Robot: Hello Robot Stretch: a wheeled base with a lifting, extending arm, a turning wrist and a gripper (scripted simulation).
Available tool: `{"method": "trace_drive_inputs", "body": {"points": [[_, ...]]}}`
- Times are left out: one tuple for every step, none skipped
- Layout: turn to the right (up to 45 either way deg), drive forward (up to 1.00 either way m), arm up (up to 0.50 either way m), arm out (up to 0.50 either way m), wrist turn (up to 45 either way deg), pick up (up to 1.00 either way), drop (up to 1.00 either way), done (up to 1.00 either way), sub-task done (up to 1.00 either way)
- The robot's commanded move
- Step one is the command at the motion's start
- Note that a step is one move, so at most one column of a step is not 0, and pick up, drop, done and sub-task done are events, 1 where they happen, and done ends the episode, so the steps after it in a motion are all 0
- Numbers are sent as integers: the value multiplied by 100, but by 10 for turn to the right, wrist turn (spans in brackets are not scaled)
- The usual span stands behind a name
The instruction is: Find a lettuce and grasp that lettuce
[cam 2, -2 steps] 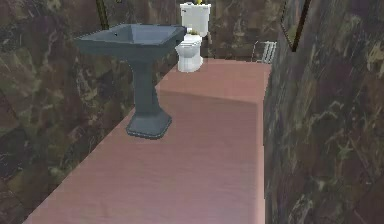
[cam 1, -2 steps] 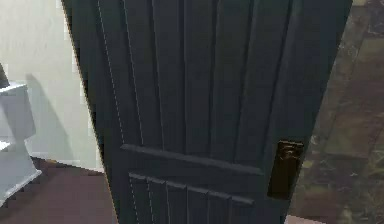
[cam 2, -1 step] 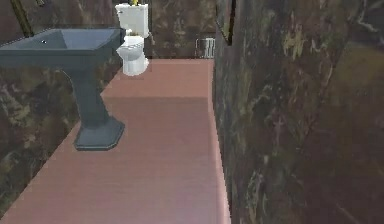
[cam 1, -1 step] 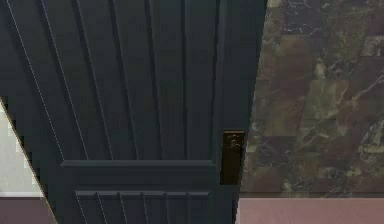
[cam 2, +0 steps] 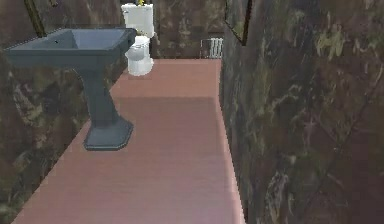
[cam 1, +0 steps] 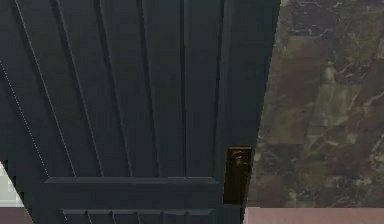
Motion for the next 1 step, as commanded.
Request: {"method": "trace_drive_inputs", "body": {"points": [[-450, 0, 0, 0, 0, 0, 0, 0, 0]]}}
